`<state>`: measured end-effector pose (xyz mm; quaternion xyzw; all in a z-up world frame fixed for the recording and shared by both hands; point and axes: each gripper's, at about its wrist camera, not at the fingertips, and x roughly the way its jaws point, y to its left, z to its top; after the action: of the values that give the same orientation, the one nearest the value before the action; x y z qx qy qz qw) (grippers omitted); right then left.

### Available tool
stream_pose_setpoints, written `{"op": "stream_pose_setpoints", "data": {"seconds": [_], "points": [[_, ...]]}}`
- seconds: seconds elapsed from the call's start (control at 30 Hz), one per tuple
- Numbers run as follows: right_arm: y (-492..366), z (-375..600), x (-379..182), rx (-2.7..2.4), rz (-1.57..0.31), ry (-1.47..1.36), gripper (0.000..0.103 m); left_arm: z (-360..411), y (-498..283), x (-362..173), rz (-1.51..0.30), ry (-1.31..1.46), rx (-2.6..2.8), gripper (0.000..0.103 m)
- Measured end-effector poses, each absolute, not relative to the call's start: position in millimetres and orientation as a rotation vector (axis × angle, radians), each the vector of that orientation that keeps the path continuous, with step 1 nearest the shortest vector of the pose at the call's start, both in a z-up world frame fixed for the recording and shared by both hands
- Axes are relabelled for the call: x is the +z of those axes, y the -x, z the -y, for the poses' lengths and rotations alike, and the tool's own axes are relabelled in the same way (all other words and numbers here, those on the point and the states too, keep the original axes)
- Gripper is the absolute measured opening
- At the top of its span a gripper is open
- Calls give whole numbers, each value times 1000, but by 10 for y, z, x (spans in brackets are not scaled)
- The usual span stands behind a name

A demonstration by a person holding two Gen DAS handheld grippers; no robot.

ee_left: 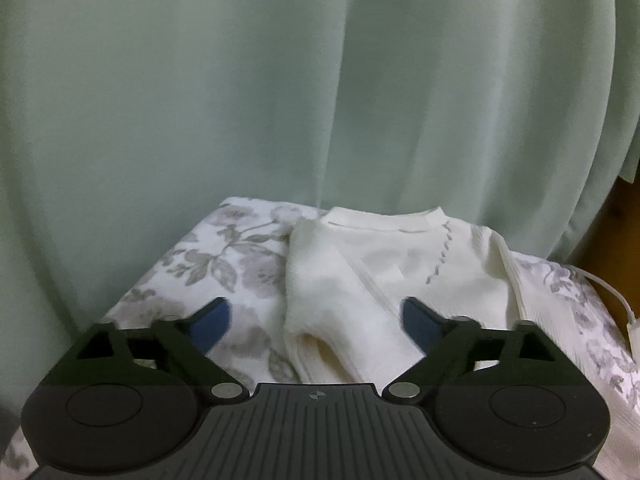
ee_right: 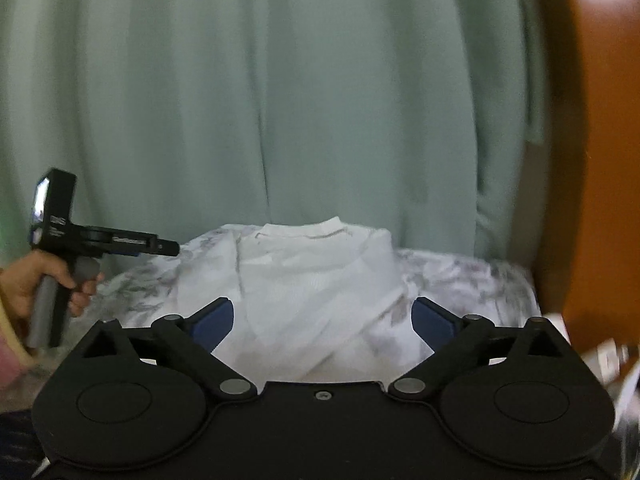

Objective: Fold clothes

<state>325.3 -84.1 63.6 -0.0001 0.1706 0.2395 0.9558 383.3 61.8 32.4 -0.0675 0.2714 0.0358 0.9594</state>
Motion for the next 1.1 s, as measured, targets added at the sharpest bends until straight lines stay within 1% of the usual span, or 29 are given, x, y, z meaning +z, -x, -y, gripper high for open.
{"op": "stream_pose_setpoints", "data": {"seconds": [0.17, 0.43, 0.6, 1.1], "points": [[-3671, 631, 691, 502, -349, 61, 97, -623, -3956, 341, -547, 115, 58, 103], [-4313, 460, 700, 497, -379, 27, 98, -695, -4197, 346, -536, 71, 73, 103], [-4757, 383, 685, 473, -430, 22, 98, -764, -4384, 310, -529, 79, 82, 103], [-5720, 59, 351, 443, -534, 148, 97, -816, -4952, 49, -597, 7, 7, 102]]}}
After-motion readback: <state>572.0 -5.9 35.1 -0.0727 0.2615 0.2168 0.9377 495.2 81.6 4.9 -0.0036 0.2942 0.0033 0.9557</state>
